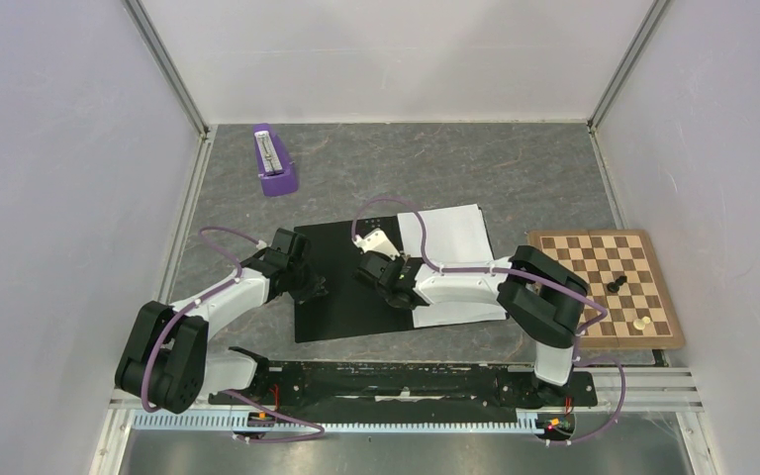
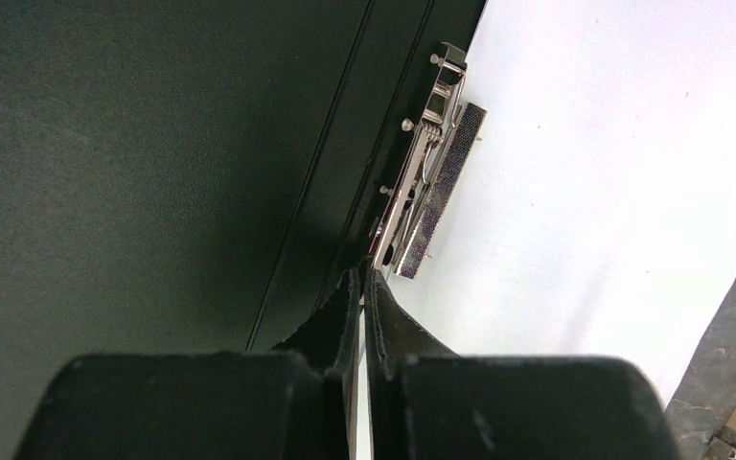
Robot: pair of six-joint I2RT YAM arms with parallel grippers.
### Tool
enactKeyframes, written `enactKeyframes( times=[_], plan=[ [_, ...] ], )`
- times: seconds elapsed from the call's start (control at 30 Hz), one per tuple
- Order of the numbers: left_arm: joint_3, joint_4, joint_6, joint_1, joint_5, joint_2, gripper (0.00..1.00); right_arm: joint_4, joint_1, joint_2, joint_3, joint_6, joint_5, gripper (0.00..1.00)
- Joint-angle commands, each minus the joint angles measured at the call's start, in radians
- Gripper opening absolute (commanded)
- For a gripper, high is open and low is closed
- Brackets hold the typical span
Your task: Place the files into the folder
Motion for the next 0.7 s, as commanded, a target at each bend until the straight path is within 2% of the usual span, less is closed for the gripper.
enactKeyframes(
  times=[0.0,0.27,0.47,0.67],
  plan=[
    [-0.03,-0.014,0.029,0.001,-0.054,0.037,0.02,-0.016,0.029,0.076,-0.011,0.03,-0.156,0.0],
    [-0.024,-0.012,0.025,0.0,-0.054,0.036,0.02,0.045,0.041,0.102,-0.03,-0.01,-0.264,0.0],
    [-0.023,-0.012,0.02,-0.008,-0.054,0.033,0.02,0.119,0.029,0.128,-0.059,-0.025,-0.406,0.0],
    [-0.028,-0.008,0.015,-0.021,-0.054,0.036,0.02,0.109,0.016,0.196,-0.039,-0.05,-0.501,0.0]
  ],
)
